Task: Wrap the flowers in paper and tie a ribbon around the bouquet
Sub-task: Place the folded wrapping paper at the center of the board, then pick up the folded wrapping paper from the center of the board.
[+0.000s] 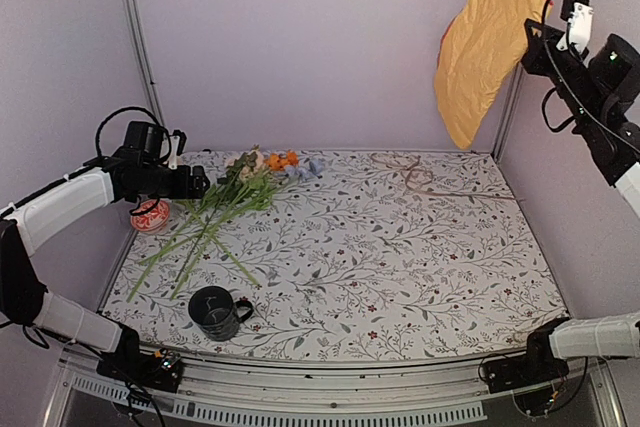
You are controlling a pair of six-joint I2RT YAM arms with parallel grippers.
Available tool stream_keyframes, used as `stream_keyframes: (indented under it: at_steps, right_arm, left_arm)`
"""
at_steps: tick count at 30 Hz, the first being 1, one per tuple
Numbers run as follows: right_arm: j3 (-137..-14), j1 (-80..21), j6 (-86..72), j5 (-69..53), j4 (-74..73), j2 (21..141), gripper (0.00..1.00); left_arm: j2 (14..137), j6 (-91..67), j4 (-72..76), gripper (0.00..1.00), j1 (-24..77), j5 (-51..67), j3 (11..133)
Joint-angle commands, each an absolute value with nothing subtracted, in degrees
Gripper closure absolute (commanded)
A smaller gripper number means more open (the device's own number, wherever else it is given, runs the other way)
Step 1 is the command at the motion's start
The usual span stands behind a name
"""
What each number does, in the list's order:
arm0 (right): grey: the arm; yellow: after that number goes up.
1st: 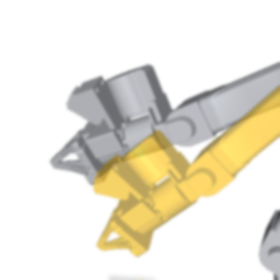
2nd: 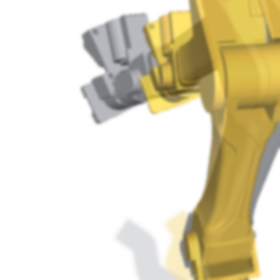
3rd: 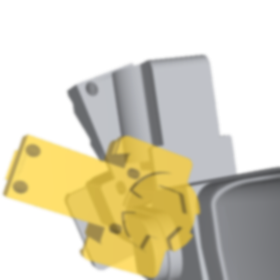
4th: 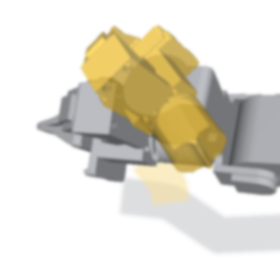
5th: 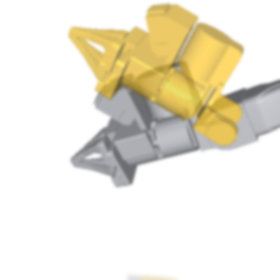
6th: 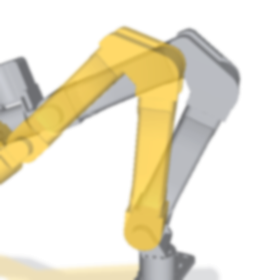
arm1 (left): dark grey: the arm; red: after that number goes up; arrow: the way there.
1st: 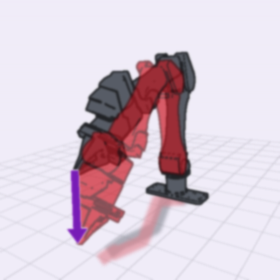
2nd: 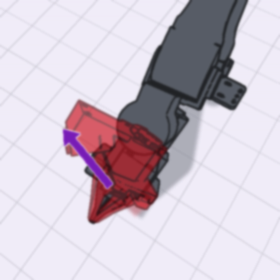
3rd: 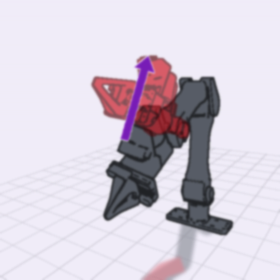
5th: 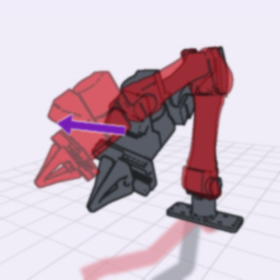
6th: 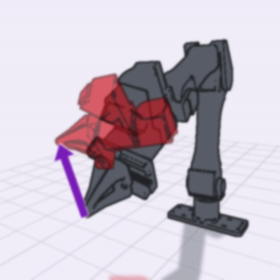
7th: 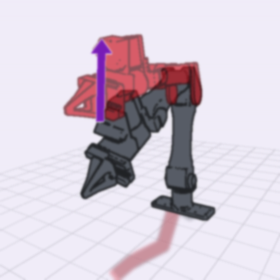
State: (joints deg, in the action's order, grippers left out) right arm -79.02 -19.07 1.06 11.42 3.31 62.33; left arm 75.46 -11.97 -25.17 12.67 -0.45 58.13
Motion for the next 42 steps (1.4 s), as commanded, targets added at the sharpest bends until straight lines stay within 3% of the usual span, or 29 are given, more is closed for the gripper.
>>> stream_keyframes:
  at_steps: [1, 8, 15, 21, 23, 24, 25, 26, 27, 28, 31, 34, 37, 42]
  right_arm:
    - [-81.5, -22.0, 12.1, -16.8, -6.5, 69.0, 1.0]
    - [-79.9, -48.1, 31.9, -0.7, -20.1, 83.3, 1.0]
    - [-70.2, -61.9, 29.7, 1.9, -26.6, 90.0, 1.0]
    - [-63.3, -68.8, 21.3, 0.4, -29.5, 93.7, 0.93]
    - [-63.8, -72.0, 20.1, 0.4, -30.6, 95.3, 0.85]
    - [-64.3, -73.0, 19.7, 0.5, -31.3, 96.0, 0.7]
    - [-64.7, -73.3, 18.8, -0.1, -32.0, 96.2, 0.42]
    - [-65.0, -73.3, 18.0, -0.2, -32.4, 96.0, 0.26]
    - [-65.0, -73.3, 16.5, 0.2, -32.0, 95.0, 0.03]
    - [-64.9, -73.1, 15.0, 0.7, -31.0, 93.5, 0.0]
    - [-64.7, -68.6, 9.3, -2.5, -26.3, 85.9, 0.01]
    - [-62.0, -57.3, -2.3, -7.5, -22.1, 77.7, 0.01]
    - [-58.9, -44.6, -18.5, -3.8, -26.2, 73.4, 0.0]
    - [-49.4, -29.2, -29.6, 1.5, -31.1, 68.7, 0.01]
  left_arm:
    - [75.1, -11.2, -24.3, 0.07, 13.4, -0.4, 57.6]
    - [75.3, -11.0, -24.3, 0.07, 13.4, -0.6, 57.5]
    - [75.0, -11.0, -24.3, 0.07, 13.4, -0.8, 57.5]
    - [75.2, -11.0, -24.3, 0.07, 13.4, -0.2, 57.6]
    - [75.3, -11.0, -24.3, 0.07, 13.4, -0.3, 57.6]
    - [75.3, -11.0, -24.3, 0.07, 13.4, -0.3, 57.5]
    - [75.3, -11.0, -24.3, 0.07, 13.4, -0.5, 57.5]
    - [75.2, -11.0, -24.3, 0.07, 13.4, -0.7, 57.5]
    - [75.1, -11.0, -24.3, 0.07, 13.4, -0.9, 57.5]
    - [75.1, -10.9, -24.3, 0.07, 13.4, -1.1, 57.5]
    - [74.4, -10.7, -24.1, 0.07, 13.7, -1.3, 57.6]
    - [72.6, -9.2, -22.7, 0.08, 15.6, -1.5, 57.3]
    - [71.5, -7.5, -23.3, 0.12, 24.2, -5.2, 58.8]
    - [77.0, -10.2, -33.4, 0.13, 41.1, -9.8, 69.5]
